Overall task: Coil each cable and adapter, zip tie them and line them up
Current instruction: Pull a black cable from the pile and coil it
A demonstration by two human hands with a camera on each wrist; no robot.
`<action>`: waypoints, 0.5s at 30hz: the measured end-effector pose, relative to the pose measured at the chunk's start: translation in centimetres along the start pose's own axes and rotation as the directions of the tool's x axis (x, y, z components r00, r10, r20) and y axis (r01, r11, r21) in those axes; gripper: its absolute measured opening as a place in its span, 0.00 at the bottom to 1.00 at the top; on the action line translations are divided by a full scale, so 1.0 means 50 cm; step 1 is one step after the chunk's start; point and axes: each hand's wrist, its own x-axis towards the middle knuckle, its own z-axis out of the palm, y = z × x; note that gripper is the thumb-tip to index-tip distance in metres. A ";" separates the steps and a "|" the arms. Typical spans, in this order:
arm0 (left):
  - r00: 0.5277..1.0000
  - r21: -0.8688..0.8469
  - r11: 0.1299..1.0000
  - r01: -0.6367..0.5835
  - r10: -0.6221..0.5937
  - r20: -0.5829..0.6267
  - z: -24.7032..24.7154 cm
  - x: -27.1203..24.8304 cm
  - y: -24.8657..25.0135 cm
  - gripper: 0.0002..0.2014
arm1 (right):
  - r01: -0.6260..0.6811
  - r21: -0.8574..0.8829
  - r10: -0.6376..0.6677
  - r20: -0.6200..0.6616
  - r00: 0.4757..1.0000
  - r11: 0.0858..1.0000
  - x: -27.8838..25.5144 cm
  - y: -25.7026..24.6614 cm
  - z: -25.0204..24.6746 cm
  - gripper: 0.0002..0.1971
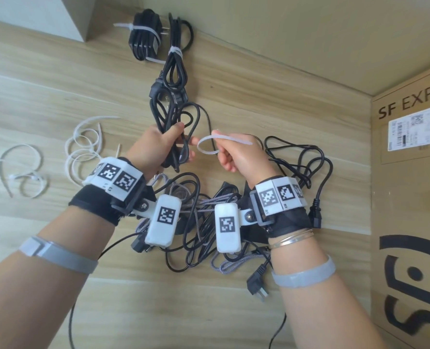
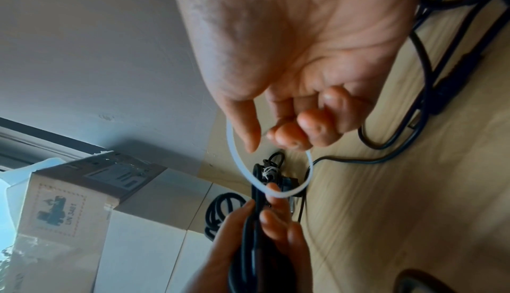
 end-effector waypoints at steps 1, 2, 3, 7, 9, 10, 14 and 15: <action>1.000 0.053 0.999 -0.008 0.009 -0.016 -0.002 0.002 -0.002 0.11 | 0.009 -0.023 -0.009 0.002 1.000 1.000 -0.002 0.000 -0.001 0.20; 1.000 0.100 0.995 -0.012 0.015 -0.022 -0.003 0.002 -0.004 0.11 | 0.014 -0.043 -0.014 -0.008 1.000 0.999 -0.003 0.000 -0.002 0.21; 1.000 0.123 0.992 -0.013 0.016 -0.023 -0.003 0.002 -0.006 0.12 | 0.016 -0.051 -0.017 -0.029 0.999 0.999 -0.004 0.001 -0.004 0.21; 0.998 0.155 0.987 -0.047 0.041 0.043 0.001 -0.002 -0.009 0.14 | -0.001 -0.163 -0.015 -0.098 0.995 0.987 0.006 0.011 -0.004 0.24; 0.988 0.257 0.959 -0.121 0.091 0.127 0.002 -0.004 -0.010 0.16 | -0.005 -0.202 -0.017 -0.108 0.994 0.979 0.010 0.015 -0.004 0.24; 0.980 0.313 0.937 -0.155 0.107 0.167 0.003 -0.006 -0.008 0.16 | -0.006 -0.217 -0.017 -0.107 0.994 0.976 0.011 0.016 -0.004 0.24; 0.978 0.394 0.904 -0.166 0.101 0.182 0.006 -0.007 -0.006 0.15 | -0.029 -0.243 0.006 -0.095 0.995 0.970 0.013 0.017 -0.004 0.24; 0.982 0.413 0.896 -0.162 0.104 0.160 0.008 -0.007 -0.006 0.14 | -0.037 -0.243 0.015 -0.091 0.996 0.969 0.013 0.018 -0.005 0.24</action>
